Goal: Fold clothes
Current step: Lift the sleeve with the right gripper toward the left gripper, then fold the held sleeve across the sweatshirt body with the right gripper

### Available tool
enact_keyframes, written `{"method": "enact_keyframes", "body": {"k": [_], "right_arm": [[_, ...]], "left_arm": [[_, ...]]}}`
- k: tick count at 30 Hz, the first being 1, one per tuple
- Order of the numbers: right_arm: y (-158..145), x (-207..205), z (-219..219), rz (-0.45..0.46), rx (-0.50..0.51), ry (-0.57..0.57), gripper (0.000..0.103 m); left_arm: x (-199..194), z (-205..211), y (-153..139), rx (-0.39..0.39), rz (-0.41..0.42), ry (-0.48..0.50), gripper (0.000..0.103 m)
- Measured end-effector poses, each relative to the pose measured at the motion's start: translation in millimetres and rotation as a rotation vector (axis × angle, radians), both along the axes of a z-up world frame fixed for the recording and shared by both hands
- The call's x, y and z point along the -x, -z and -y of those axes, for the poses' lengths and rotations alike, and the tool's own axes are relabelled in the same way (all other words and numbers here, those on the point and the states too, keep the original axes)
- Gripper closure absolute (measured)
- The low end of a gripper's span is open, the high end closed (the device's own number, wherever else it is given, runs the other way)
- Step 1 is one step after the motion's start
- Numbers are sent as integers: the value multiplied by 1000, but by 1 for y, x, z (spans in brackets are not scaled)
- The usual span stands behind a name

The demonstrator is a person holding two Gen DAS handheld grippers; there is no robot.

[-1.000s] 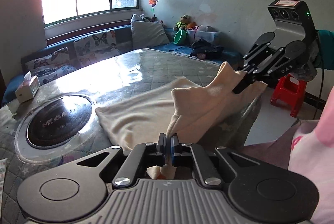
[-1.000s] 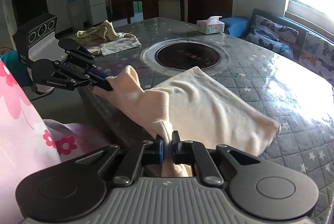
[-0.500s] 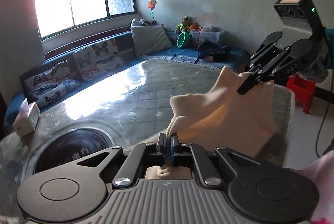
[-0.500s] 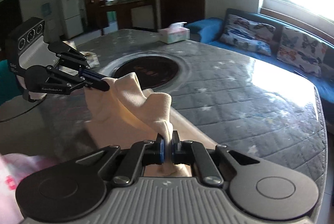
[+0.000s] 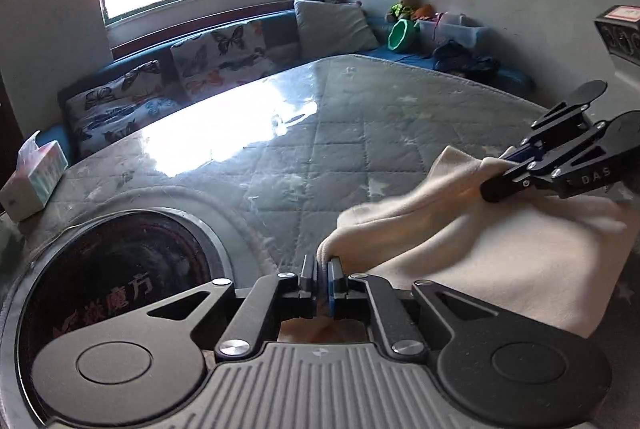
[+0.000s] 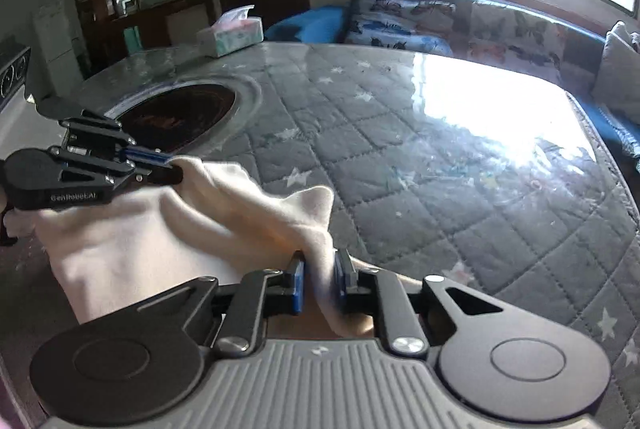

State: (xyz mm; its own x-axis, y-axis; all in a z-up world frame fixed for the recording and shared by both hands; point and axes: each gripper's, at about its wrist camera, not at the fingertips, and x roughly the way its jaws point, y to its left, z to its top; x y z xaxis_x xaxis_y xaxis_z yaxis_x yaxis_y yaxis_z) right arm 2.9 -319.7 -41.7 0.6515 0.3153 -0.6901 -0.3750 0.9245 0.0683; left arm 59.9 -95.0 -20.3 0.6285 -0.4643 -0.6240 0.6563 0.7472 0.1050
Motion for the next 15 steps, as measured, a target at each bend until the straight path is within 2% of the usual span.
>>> {"method": "enact_keyframes", "body": {"k": [4,8,12,15], "right_arm": [[-16,7,3,47,15,27,79],[-34,14,-2,97,-17,24,79],[-31,3,-15,53,-69,-14,81],[-19,-16,-26,5,-83,-22,82]], "left_arm": [[-4,-6,-7,9,13,-43,85],[-9,-15,-16,48,-7,-94,87],[16,-6,-27,67,-12,-29,88],[35,8,-27,93,-40,23,87]]}}
